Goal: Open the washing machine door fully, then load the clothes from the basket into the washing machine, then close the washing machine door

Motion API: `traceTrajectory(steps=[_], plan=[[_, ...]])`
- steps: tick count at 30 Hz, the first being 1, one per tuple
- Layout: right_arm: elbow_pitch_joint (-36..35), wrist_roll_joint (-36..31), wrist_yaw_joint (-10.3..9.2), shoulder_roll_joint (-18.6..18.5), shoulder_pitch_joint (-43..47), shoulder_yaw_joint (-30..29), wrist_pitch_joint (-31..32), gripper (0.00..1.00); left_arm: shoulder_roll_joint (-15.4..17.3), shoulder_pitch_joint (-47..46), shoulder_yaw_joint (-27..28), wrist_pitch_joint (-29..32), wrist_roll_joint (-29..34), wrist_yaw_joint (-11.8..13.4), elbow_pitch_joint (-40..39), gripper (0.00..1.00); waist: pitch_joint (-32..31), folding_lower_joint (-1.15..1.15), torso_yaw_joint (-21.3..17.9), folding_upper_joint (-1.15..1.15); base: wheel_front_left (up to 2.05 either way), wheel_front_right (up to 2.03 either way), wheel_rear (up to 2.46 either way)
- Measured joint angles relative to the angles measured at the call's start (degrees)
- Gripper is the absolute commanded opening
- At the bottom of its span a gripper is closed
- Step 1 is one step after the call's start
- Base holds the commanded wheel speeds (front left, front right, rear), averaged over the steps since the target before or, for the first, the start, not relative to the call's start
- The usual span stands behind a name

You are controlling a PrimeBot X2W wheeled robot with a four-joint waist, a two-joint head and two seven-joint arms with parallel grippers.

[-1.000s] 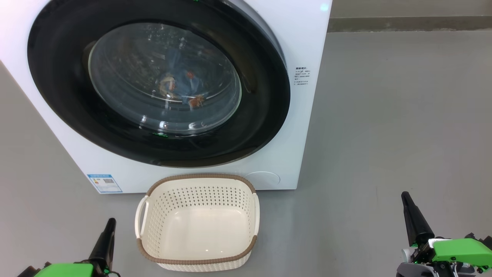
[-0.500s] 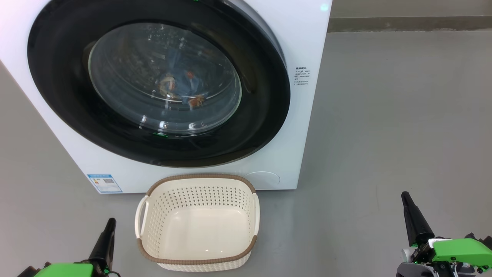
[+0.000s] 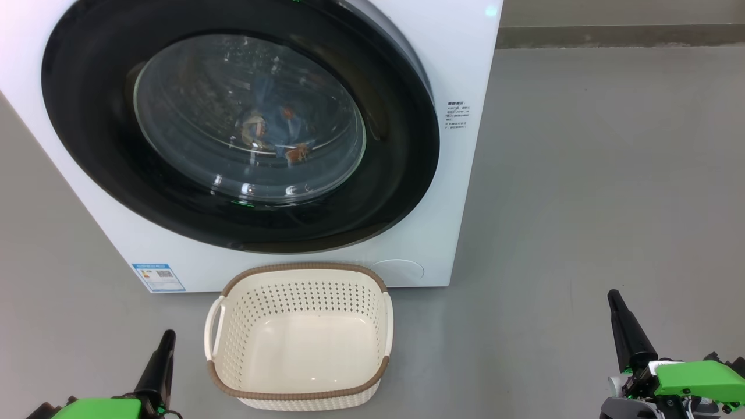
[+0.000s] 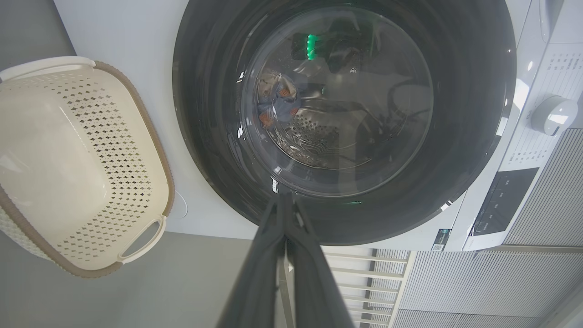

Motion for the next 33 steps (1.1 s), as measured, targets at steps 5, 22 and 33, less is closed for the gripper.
traceTrajectory(steps=[5,22,33], plan=[[-0.01,0.00,0.00,0.00,0.00,-0.01,0.00,0.00,0.00,0.00,0.00,-0.01,0.00,0.00,0.00,0.00,0.00,0.00,0.00,0.00,0.00,0.00,0.00],[-0.01,0.00,0.00,0.01,0.00,-0.01,0.00,0.00,-0.01,0.00,0.01,-0.01,0.00,0.00,0.00,0.00,0.00,0.00,0.00,0.00,0.00,0.00,0.00],[-0.01,0.00,0.00,0.01,0.00,-0.01,0.00,0.00,-0.01,0.00,0.01,0.00,0.00,0.00,0.00,0.00,0.00,0.00,0.00,0.00,0.00,0.00,0.00]])
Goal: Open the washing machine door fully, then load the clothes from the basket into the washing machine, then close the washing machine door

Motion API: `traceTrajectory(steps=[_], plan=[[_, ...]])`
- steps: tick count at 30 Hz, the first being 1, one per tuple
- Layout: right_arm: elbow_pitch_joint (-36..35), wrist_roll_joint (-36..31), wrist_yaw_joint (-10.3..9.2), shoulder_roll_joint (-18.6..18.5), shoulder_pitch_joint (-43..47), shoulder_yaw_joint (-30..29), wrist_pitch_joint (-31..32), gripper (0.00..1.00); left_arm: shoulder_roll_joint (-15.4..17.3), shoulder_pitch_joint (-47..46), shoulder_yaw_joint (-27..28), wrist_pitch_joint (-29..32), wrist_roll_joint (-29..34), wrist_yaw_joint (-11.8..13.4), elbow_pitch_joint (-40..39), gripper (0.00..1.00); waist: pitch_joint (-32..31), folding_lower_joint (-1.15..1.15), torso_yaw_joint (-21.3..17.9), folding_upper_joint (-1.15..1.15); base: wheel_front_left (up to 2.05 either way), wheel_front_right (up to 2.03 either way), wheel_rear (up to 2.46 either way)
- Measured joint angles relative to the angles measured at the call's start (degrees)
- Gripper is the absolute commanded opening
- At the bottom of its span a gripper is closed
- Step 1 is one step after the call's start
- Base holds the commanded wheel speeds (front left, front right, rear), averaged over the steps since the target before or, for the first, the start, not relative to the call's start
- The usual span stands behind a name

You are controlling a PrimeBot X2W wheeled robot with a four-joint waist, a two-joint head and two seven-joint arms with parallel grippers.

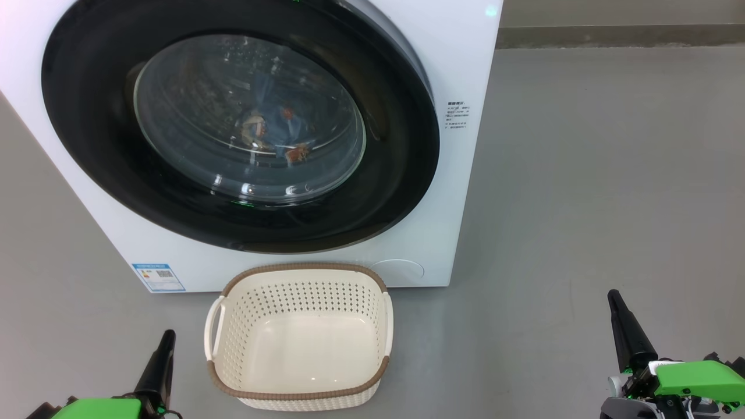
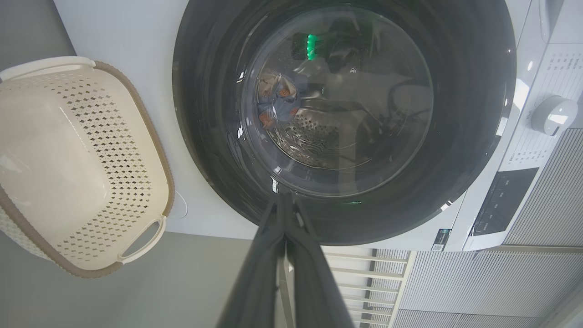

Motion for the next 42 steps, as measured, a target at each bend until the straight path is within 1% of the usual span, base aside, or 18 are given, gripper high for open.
traceTrajectory(steps=[42], plan=[[0.00,0.00,0.00,0.00,0.00,0.00,0.00,0.00,0.00,0.00,0.01,0.00,0.00,0.00,0.00,0.00,0.00,0.00,0.00,0.00,0.00,0.00,0.00]])
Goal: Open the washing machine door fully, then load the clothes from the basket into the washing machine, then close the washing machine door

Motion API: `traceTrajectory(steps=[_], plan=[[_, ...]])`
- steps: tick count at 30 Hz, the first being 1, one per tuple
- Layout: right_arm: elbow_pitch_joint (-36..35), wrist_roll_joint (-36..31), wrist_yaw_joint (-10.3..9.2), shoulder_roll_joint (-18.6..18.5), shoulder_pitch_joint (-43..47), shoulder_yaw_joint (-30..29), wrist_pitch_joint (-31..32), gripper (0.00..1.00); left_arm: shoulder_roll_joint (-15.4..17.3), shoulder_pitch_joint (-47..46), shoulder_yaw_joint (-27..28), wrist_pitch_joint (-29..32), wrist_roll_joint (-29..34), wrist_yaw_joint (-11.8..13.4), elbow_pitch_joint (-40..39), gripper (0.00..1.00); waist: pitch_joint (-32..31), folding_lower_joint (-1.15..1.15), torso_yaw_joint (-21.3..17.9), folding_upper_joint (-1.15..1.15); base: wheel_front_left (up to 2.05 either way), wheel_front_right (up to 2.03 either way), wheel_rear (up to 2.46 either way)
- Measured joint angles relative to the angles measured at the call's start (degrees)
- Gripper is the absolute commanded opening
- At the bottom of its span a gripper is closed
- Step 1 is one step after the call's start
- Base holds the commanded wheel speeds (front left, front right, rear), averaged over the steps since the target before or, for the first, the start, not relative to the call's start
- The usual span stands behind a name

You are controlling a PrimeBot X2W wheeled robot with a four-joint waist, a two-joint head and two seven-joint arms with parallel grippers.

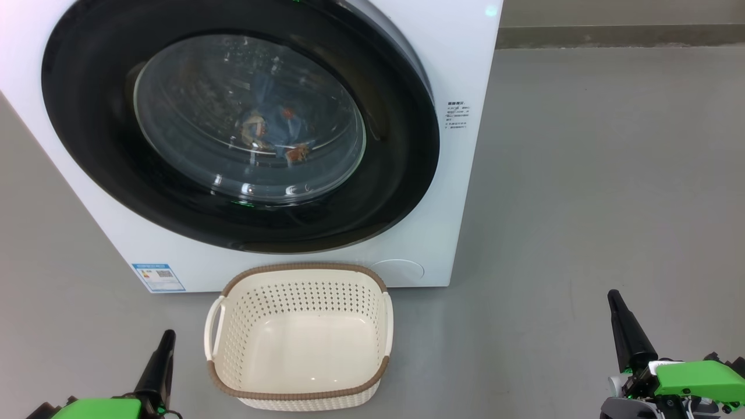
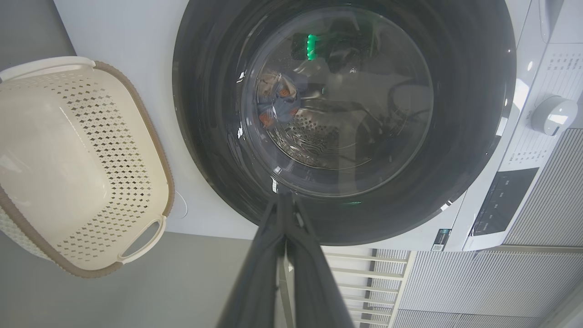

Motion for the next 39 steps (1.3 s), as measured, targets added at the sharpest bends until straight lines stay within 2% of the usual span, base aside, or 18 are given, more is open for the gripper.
traceTrajectory(steps=[39], plan=[[0.00,0.00,0.00,0.00,0.00,0.00,0.00,0.00,0.00,-0.01,0.01,0.00,0.00,0.00,0.00,0.00,0.00,0.00,0.00,0.00,0.00,0.00,0.00]])
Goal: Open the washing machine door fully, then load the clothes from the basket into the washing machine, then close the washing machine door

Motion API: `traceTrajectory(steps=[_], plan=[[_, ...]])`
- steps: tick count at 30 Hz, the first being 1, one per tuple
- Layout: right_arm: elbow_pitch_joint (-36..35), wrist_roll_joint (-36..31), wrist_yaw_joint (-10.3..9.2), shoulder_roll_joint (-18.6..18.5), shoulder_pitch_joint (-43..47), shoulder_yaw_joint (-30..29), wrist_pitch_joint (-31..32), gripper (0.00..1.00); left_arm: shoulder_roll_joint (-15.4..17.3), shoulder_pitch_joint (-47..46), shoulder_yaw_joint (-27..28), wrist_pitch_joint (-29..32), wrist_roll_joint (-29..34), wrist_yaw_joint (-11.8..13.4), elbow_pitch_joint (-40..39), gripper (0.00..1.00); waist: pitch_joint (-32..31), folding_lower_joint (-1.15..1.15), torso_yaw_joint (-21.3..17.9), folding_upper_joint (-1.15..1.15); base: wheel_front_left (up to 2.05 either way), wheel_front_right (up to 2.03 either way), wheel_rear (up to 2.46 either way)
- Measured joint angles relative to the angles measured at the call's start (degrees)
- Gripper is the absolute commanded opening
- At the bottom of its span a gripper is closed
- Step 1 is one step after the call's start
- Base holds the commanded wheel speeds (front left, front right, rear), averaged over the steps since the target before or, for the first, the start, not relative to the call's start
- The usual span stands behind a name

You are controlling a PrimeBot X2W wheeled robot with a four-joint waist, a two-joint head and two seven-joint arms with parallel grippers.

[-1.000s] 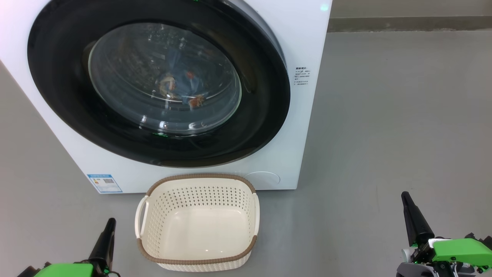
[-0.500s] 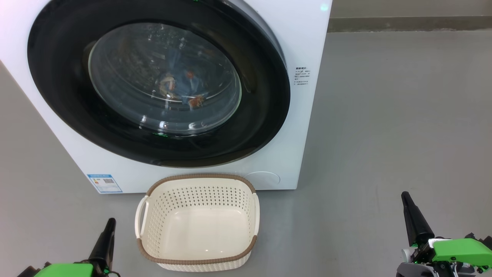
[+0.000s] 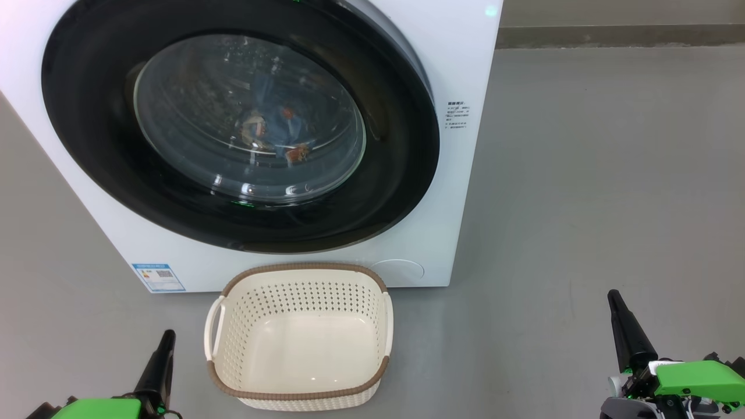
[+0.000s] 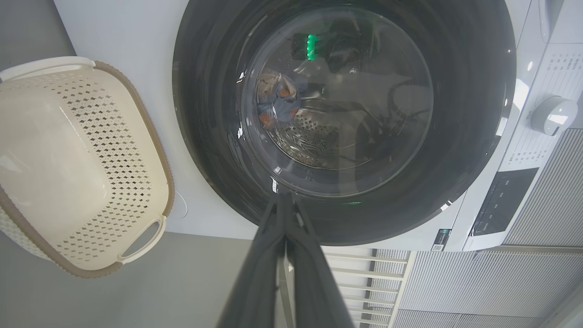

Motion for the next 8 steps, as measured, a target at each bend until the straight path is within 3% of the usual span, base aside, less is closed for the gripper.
traceTrajectory(steps=[8], plan=[[0.00,0.00,0.00,0.00,0.00,0.00,0.00,0.00,0.00,0.00,0.00,0.00,0.00,0.00,0.00,0.00,0.00,0.00,0.00,0.00,0.00,0.00,0.00]])
